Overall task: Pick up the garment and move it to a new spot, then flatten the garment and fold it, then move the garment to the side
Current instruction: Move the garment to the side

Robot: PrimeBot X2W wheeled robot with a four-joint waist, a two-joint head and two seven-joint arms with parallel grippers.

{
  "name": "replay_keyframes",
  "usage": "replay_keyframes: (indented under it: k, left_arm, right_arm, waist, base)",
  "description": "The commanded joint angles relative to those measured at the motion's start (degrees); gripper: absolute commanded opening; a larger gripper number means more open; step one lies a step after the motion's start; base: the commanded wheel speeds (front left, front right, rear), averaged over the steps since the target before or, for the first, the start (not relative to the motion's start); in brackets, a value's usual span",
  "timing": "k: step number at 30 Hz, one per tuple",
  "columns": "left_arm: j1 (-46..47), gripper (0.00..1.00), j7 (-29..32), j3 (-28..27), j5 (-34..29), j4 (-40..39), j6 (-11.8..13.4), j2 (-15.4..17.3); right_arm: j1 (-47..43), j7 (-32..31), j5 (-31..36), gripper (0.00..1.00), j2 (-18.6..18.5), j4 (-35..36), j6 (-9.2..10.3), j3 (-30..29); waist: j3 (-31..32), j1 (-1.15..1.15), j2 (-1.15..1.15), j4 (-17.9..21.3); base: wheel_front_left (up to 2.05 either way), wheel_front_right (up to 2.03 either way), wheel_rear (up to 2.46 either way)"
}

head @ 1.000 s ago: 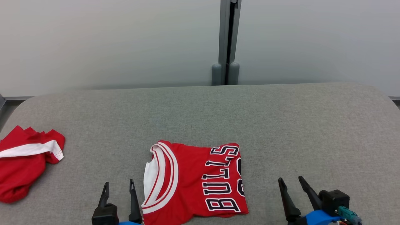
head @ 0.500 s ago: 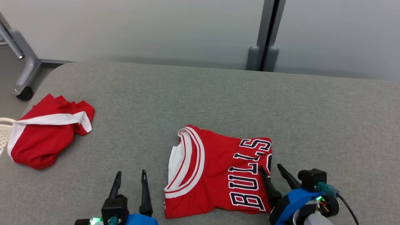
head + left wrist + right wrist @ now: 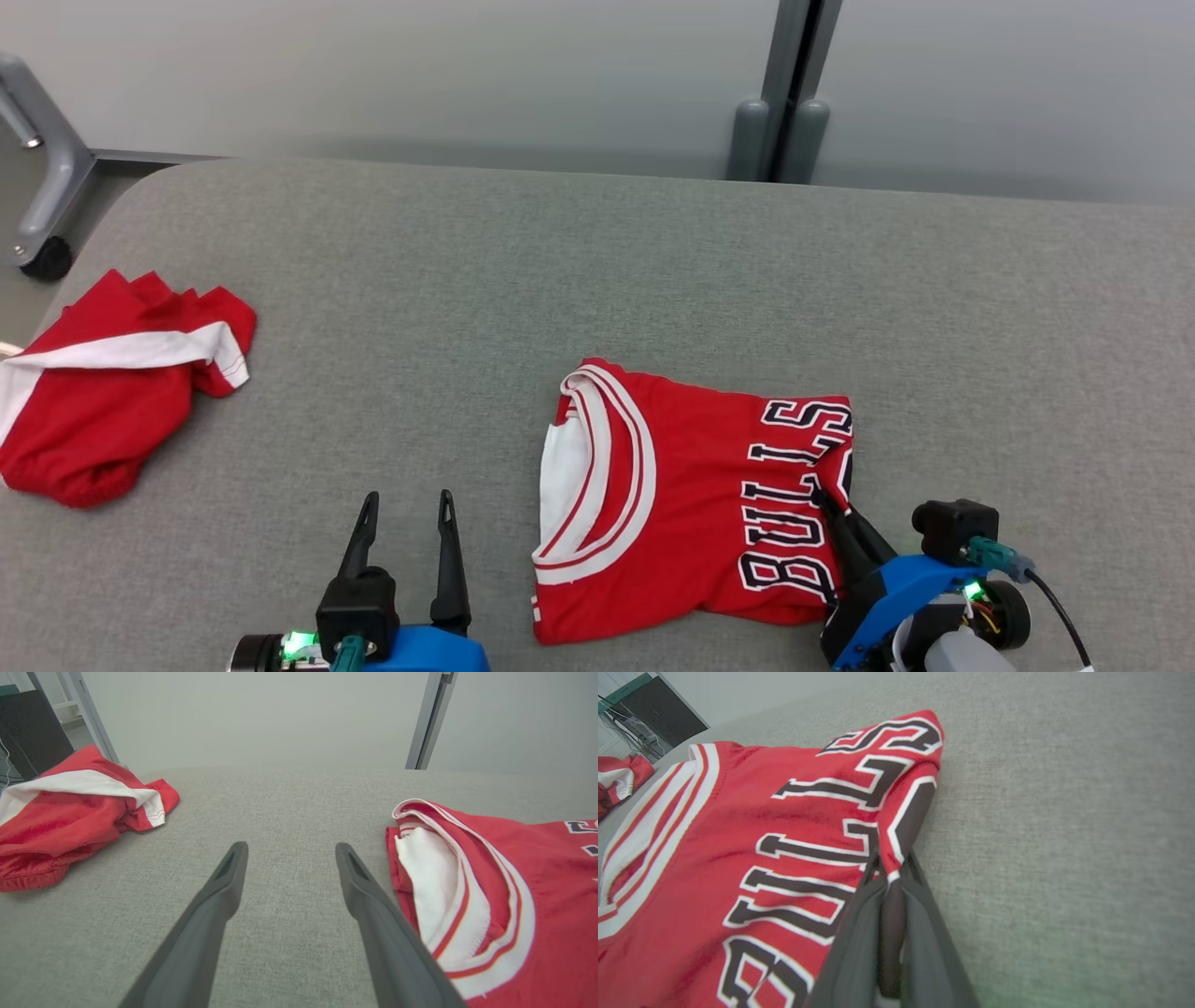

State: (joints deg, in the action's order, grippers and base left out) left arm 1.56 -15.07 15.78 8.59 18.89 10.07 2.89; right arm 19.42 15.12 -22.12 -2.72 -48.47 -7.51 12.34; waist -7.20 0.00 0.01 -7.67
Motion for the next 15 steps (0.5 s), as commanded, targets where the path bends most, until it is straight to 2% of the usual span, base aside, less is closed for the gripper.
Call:
replay_keyframes:
  k: [1,7,15]
  left_arm:
    - [0.9,1.00,-0.1,0.4,0.0,0.2,-0.1,0.0]
    - [1.8,1.00,-0.1,2.3,0.2,0.6,-0.8,0.0]
    - [3.8,1.00,-0.1,4.4,1.0,0.8,-0.7,0.0]
  right_arm:
    - [-0.8,0.0,0.5,0.00,-0.7,0.4,0.03,-0.7]
    - [-1.1,0.0,1.1,0.00,-0.6,2.3,0.03,-1.3]
    - [0.0,0.0,-0.3,0.00,-0.4,4.7,0.02,2.5]
  waist:
    - [0.6,0.00,-0.01,1.1]
    - [1.7,0.00,-0.01,7.8]
    - [2.2,0.00,-0.01,21.1]
  base:
    - [0.00,0.00,0.00]
    - [0.00,0.00,0.00]
    - [0.00,0.00,0.00]
